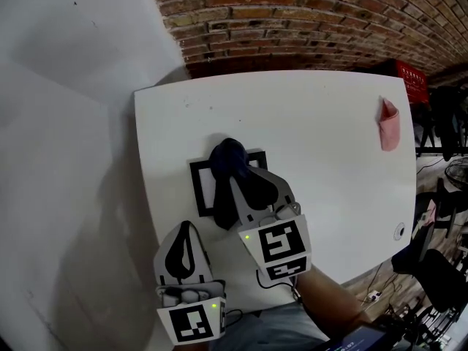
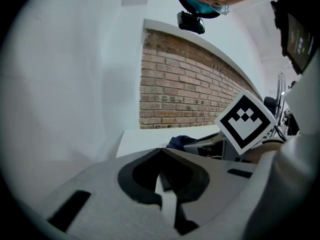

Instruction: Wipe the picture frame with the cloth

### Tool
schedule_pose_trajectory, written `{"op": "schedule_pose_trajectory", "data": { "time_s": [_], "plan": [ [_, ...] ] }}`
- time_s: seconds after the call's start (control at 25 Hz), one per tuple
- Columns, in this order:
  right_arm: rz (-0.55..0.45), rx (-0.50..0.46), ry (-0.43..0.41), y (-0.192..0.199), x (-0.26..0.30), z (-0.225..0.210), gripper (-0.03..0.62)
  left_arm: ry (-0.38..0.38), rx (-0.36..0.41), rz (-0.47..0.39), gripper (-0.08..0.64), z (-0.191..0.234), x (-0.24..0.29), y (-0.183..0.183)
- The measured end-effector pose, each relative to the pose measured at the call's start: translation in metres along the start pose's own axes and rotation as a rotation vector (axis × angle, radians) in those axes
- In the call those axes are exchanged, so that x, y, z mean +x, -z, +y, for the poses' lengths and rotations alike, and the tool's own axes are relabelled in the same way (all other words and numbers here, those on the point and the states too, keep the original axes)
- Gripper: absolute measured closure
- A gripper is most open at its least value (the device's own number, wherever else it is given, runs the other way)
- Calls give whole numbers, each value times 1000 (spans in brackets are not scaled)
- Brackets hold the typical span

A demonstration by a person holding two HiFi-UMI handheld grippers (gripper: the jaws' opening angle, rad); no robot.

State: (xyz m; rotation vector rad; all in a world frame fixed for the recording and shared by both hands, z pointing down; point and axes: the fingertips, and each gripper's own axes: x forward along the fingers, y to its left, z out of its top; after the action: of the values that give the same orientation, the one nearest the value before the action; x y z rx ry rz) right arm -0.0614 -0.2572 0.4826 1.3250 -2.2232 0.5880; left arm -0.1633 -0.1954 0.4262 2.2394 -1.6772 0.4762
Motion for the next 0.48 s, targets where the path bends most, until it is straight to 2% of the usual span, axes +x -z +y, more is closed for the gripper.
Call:
{"op": "schedule_pose_trajectory", "data": {
  "time_s": [0.48],
  "plan": [
    [-1, 40, 57, 6, -14, -25, 514, 33, 13, -24, 551, -17, 0, -8]
  ]
}}
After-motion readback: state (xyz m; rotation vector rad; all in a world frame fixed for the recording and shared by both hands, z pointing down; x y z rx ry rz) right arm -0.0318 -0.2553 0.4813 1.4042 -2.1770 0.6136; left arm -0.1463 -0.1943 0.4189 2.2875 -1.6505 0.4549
